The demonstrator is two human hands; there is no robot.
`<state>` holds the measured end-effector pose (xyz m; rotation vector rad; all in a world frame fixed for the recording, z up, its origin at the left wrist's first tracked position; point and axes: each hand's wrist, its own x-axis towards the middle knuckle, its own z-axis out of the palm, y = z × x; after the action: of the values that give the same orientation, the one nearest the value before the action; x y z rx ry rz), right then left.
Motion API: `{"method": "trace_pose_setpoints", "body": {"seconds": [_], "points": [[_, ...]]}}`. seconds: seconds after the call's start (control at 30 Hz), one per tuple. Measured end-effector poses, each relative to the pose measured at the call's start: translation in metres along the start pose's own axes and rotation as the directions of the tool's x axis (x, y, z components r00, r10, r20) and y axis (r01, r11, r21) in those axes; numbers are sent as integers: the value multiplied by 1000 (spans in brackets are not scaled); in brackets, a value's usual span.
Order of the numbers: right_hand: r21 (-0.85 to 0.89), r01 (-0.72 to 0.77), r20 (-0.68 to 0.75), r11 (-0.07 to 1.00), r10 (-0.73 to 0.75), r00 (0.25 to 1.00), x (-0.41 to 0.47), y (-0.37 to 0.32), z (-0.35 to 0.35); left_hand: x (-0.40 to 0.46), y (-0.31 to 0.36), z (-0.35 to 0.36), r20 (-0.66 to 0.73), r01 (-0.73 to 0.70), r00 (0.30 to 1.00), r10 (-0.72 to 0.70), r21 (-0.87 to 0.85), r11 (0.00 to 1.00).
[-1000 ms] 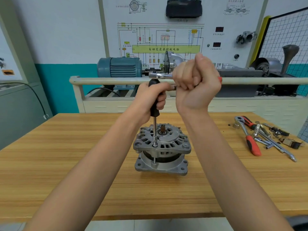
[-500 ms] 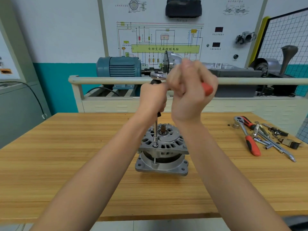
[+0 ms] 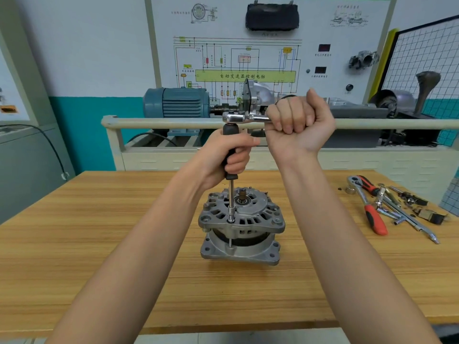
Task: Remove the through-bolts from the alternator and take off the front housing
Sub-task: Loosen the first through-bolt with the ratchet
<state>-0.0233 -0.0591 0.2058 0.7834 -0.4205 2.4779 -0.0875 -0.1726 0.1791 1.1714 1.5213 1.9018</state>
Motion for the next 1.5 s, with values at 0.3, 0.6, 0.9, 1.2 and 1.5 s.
{"method": "trace_pose_setpoints", "body": {"seconds": [0.3,0.6,0.9,1.2,1.5], "points": [[-560,563,443,607,-355,823,-29,35,13,13,-6,27,-572,9,818,61,118,993],[-308,238,235,921,-169,957,-13,12,7,2,-1,7,-215,16,977,-4,55,998],[-250,185,151,950,-151,977,-11,10,2,8,-5,18,-382,39,924,0,93,995],[-581,610,507,538,-347,789,-39,46,18,7,-8,29,-573,-4,807,142,235,972],[-124,53,102,991,-41,994,-9,9,8,-5,6,1,-95,22,995,-24,-31,999]]}}
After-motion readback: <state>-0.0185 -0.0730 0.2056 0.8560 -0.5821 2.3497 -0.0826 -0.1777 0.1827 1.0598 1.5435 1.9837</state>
